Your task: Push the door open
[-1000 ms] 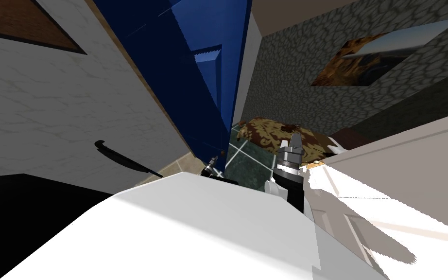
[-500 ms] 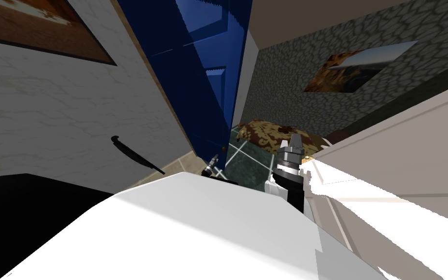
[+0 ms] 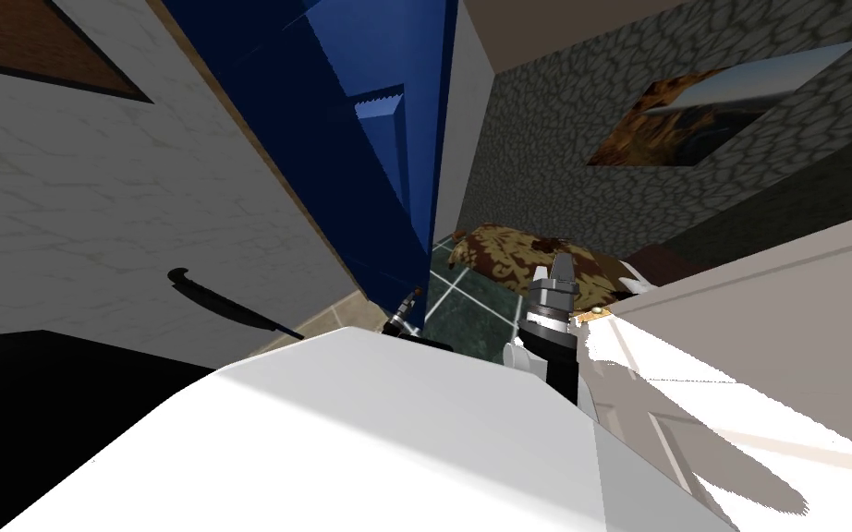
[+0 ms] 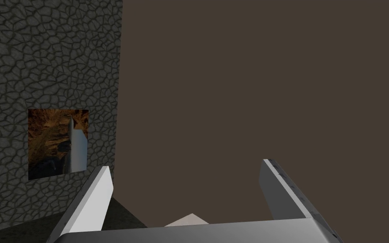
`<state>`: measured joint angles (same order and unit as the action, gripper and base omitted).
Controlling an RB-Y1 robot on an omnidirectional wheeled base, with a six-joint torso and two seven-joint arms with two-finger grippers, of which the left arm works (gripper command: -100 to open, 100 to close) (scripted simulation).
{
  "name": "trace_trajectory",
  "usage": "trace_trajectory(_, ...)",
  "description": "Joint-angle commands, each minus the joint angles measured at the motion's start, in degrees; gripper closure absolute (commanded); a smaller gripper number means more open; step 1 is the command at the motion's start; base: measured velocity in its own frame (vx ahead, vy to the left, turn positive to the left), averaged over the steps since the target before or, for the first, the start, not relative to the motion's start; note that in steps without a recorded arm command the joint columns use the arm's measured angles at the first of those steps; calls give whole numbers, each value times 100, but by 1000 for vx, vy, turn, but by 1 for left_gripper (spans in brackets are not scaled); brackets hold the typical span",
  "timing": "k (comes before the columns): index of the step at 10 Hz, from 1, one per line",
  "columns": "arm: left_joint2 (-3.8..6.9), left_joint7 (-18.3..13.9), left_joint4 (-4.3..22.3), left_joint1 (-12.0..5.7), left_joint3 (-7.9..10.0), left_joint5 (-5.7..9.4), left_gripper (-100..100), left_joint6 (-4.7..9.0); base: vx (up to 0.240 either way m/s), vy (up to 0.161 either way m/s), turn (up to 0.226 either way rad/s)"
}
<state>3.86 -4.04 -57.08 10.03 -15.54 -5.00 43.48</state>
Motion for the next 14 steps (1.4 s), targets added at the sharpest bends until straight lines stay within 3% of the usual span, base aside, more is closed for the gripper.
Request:
trace_trajectory(1,-25,14,24,-26,23,7,-100,11,209,-74,-23)
trace_trajectory(3,-40,18,41,-39,30,10,-100,18,140,-40,-9)
trace_trajectory(4,-40,18,41,-39,30,10,100,18,-17,1,6)
trace_trajectory(9,-40,18,41,-39,30,10,100,18,-14,4,-3)
trace_trajectory(14,21,103,110,-99,291,122,100,-22,164,-64,36)
